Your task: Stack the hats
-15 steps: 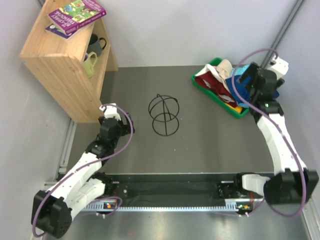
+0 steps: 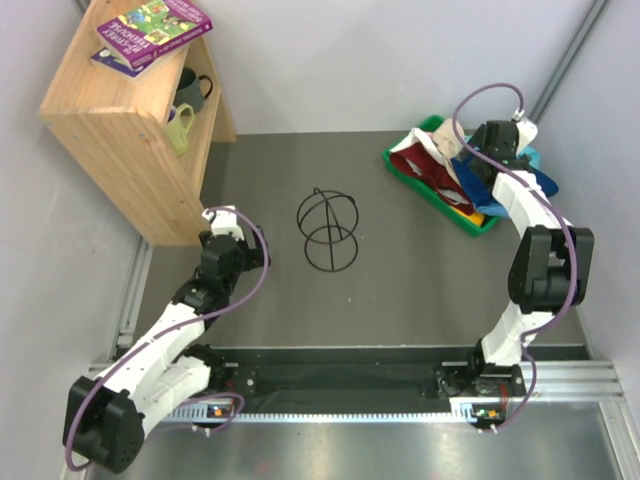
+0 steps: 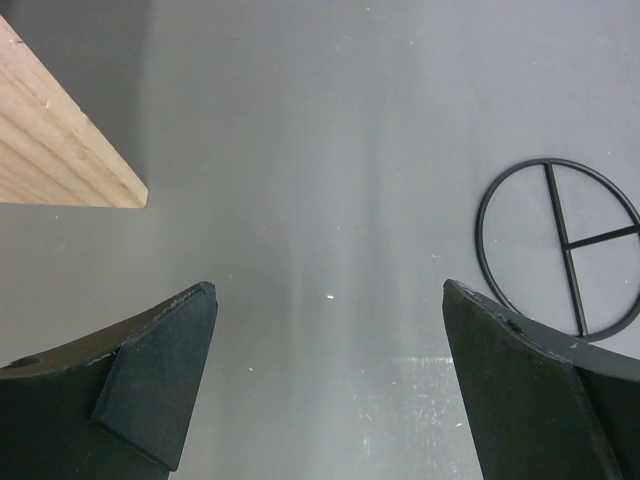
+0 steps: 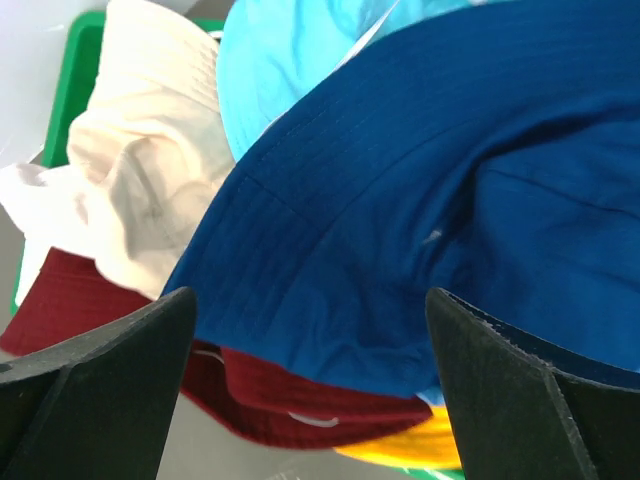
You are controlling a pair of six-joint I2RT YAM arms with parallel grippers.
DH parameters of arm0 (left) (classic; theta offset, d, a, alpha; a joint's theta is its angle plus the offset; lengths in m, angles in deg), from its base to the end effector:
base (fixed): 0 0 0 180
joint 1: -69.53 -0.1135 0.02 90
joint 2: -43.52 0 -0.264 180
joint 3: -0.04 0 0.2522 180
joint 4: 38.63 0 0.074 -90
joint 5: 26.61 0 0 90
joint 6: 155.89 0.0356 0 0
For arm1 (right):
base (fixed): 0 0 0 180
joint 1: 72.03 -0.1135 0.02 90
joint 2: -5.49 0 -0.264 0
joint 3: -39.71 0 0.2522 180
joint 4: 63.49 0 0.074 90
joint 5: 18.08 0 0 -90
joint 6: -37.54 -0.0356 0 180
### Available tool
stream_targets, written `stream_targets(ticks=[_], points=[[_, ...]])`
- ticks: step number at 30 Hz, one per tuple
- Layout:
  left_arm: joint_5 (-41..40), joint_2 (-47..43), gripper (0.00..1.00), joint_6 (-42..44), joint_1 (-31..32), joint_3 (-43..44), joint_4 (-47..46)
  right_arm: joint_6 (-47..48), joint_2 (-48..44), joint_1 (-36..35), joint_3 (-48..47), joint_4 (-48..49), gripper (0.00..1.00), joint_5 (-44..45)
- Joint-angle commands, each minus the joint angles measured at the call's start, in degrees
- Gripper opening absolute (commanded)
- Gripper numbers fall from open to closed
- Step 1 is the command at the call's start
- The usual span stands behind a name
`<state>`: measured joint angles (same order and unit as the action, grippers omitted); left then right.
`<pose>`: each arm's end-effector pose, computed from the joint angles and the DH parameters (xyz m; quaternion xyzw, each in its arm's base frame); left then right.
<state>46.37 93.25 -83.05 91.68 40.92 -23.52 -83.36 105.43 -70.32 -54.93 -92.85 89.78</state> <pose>0.1867 -0.0647 0.2323 -0.0445 0.8320 -0.0644 0.5493 0.4049 -0.0230 0.2889 0.3148 0.8195 -0.0174 0.4786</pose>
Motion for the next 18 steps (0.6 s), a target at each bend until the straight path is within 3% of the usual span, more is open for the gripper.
stream_targets(ticks=[1, 11, 18], points=[[1.54, -0.69, 0.99, 0.73, -0.09, 1.10, -2.31, -4.79, 2.88, 0.83, -4.89, 3.64, 0.95, -2.39], [1.90, -1.84, 0.99, 0.82, -0.09, 0.22, -3.28, -7.34, 4.47, 1.80, -5.33, 6.28, 0.94, -4.42], [1.99, -1.04, 0.99, 1.00, -0.09, 0.48, -3.10, -7.25, 9.91, 2.33, -10.61, 2.06, 0.91, -4.69]])
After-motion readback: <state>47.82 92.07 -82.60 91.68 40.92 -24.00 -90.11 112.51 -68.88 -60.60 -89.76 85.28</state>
